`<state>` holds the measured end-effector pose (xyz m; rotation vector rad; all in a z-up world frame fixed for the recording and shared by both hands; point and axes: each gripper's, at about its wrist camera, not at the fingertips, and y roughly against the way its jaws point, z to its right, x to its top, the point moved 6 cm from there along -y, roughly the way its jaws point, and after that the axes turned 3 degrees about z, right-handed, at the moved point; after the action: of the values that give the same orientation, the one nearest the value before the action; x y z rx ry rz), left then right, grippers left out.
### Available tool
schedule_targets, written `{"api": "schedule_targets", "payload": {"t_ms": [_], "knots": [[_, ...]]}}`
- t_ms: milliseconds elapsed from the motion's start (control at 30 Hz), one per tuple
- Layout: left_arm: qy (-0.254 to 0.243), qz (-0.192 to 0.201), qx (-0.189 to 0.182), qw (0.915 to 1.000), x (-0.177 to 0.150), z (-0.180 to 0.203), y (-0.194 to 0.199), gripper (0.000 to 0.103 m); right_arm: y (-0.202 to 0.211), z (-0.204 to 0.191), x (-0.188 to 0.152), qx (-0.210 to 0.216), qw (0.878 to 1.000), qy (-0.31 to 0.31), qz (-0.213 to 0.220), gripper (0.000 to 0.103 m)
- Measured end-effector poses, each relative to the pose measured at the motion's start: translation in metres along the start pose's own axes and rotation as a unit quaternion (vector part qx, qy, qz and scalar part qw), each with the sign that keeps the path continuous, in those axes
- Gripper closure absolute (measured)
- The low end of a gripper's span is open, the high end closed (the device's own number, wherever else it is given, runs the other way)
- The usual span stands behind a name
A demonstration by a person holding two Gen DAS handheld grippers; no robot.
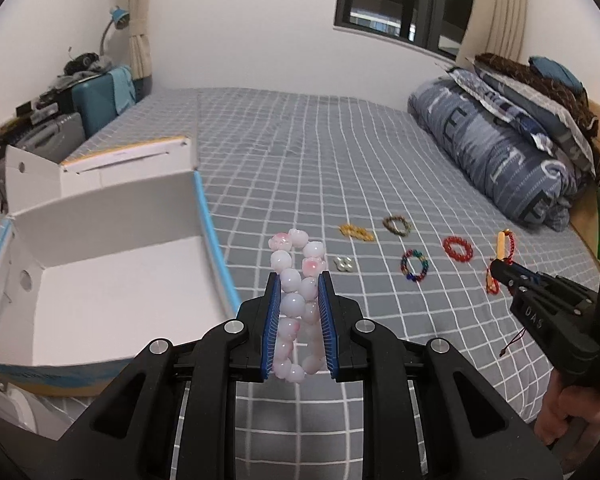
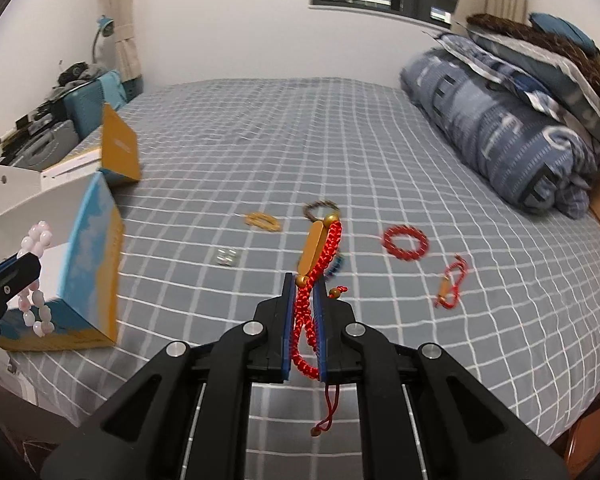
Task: Organize jewelry
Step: 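Carry the pink bracelet and red cord bracelet with both tools over the white box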
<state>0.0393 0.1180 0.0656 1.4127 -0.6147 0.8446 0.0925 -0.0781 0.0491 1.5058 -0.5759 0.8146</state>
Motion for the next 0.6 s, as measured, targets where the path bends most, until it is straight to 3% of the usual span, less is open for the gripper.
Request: {"api": "schedule_targets", "payload": {"t_ms": [267, 600], "knots": [[0.027, 0.005, 0.034, 0.999, 0.014, -0.046, 0.012, 0.084, 0.004, -0.062, 0.023, 0.036, 0.999, 0.028, 0.013, 0.095], [0.062, 0.011, 0.105, 0.9925, 0.021, -0.127, 0.028, 0.084, 0.007, -0.154, 0.046, 0.093, 0.994, 0.062, 0.021, 0.095]]}}
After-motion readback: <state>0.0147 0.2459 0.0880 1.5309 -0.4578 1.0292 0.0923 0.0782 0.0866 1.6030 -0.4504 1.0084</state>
